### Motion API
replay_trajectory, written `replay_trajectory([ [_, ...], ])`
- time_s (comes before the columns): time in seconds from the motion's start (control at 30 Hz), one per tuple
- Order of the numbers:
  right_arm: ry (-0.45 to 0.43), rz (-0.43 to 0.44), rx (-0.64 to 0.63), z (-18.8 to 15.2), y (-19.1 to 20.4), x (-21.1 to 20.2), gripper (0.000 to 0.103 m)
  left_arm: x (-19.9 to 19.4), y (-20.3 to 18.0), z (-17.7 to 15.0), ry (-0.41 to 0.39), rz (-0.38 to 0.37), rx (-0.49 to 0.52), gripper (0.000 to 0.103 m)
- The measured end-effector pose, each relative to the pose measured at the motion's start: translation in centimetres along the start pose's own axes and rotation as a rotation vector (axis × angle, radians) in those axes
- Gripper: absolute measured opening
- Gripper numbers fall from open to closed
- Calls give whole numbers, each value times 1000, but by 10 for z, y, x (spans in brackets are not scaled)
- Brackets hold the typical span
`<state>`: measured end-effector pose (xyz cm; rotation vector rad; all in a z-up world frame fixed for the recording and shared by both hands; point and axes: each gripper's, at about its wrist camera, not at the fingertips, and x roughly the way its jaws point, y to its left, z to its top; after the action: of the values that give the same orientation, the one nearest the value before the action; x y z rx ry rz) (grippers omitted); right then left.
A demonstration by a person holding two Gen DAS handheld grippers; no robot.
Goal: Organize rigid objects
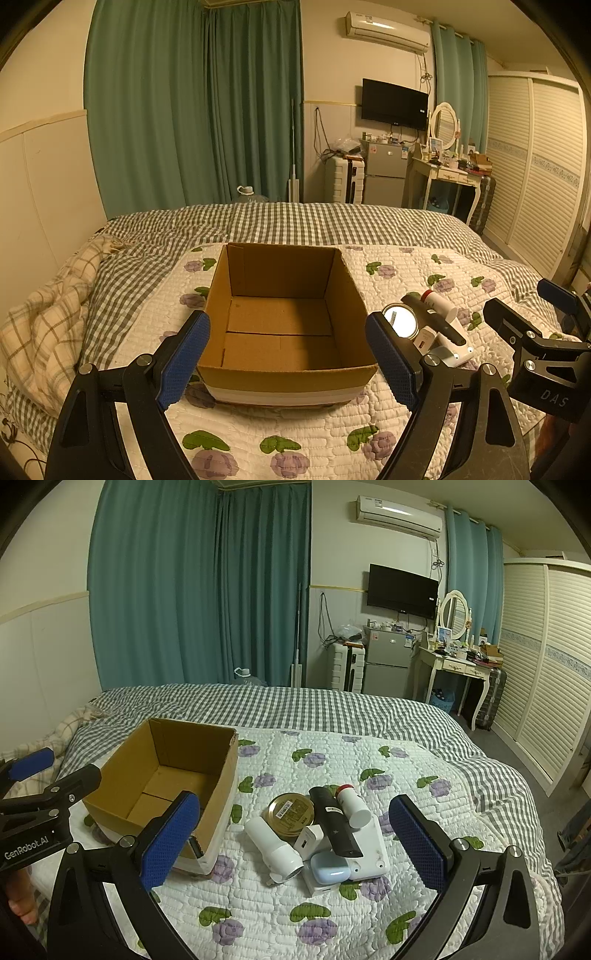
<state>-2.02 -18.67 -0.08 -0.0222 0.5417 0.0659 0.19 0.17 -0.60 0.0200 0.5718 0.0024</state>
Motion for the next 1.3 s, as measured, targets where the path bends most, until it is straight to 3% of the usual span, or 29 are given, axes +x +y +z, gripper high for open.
replay_trajectory([
  [1.3,7,-3,-7,1,4,1,103,3,5,0,9,-1,-2,89],
])
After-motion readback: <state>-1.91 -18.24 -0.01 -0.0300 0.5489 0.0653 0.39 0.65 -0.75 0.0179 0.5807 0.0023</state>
